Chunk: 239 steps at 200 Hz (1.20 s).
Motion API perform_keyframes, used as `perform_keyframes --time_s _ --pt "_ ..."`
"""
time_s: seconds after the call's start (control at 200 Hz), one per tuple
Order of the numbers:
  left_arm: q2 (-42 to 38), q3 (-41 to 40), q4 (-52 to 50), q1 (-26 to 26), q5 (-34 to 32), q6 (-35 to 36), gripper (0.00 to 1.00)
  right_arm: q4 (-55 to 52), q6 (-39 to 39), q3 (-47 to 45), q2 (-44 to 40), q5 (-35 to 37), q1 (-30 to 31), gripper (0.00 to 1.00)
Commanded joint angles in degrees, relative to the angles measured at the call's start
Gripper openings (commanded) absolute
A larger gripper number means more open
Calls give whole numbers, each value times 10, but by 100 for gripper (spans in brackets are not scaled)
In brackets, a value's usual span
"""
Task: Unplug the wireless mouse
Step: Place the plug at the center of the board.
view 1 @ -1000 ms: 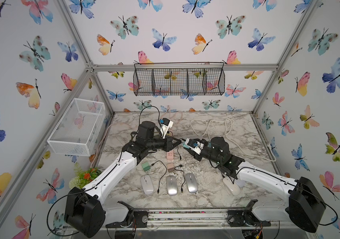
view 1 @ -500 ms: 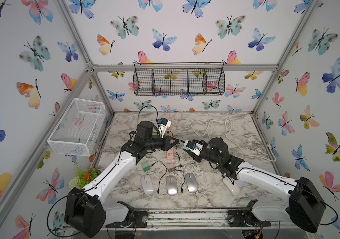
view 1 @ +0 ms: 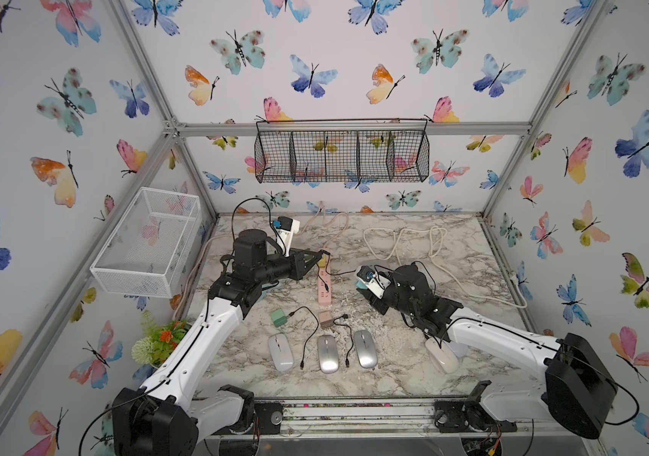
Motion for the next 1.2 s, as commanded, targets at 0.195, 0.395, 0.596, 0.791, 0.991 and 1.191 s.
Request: perform_keyframes --time_s 0.195,0.395,0.596,0.791,0.991,1.191 --pt "-41 -24 -31 0 -152 -7 0 -109 364 45 68 124 45 1" --pt "-76 -65 -11 33 -171 -50 0 -165 476 60 116 133 65 1" --pt "-101 -100 8 72 -142 -66 0 -193 472 90 176 121 72 1" --pt "-102 -108 14 82 -130 -69 0 -192 471 110 217 112 77 3" --pt "-98 -115 21 85 -122 -70 0 -177 473 109 241 95 79 14" --pt "-95 -118 28 86 -117 -73 0 -167 473 106 256 92 79 34"
